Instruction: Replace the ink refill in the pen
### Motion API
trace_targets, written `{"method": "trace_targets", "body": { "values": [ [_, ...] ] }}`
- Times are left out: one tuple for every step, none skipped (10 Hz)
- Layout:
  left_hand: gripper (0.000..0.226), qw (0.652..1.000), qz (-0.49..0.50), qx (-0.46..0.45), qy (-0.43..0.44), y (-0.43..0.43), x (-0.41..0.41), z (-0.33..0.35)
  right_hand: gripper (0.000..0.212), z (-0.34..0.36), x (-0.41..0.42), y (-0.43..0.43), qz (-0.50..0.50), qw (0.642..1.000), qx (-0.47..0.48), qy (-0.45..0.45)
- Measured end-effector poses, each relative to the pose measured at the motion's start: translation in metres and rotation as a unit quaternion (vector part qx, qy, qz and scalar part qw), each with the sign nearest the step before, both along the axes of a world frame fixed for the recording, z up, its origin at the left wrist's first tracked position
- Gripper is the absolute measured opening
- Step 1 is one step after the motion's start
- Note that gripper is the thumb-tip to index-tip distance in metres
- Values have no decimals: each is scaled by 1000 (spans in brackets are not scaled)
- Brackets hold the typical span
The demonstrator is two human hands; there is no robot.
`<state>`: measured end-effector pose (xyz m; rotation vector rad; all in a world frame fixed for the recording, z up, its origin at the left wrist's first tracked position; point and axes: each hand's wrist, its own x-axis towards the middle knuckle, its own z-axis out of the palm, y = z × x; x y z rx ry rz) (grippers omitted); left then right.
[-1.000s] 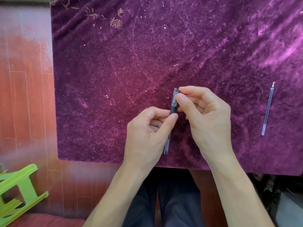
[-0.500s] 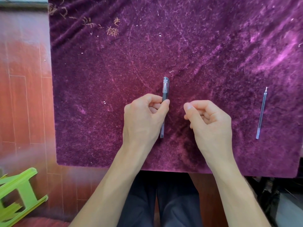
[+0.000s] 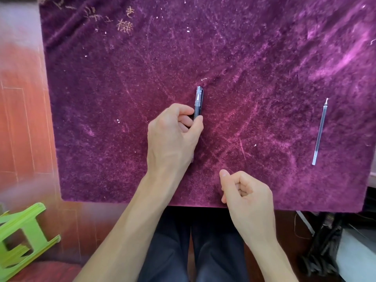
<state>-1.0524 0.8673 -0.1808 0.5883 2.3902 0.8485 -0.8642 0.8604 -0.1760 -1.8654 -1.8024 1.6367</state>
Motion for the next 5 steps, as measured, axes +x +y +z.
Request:
{"method": "trace_targets", "body": {
  "values": [
    [17, 1000, 6, -2, 1, 0, 2, 0, 45, 0, 4, -10, 10, 1000, 0, -11],
    [18, 1000, 9, -9, 7, 0, 3, 0, 43, -2, 5, -15, 14, 1000, 13, -18],
    [21, 1000, 10, -12, 2, 1, 2, 2, 42, -4, 5, -20, 22, 999, 28, -25],
    [27, 1000, 8, -19, -11, 2, 3, 6, 40, -5, 6, -24, 23, 999, 30, -17],
    [34, 999, 1, -53, -11, 0, 3, 14, 36, 1, 6, -23, 32, 999, 4, -9]
  ]
}}
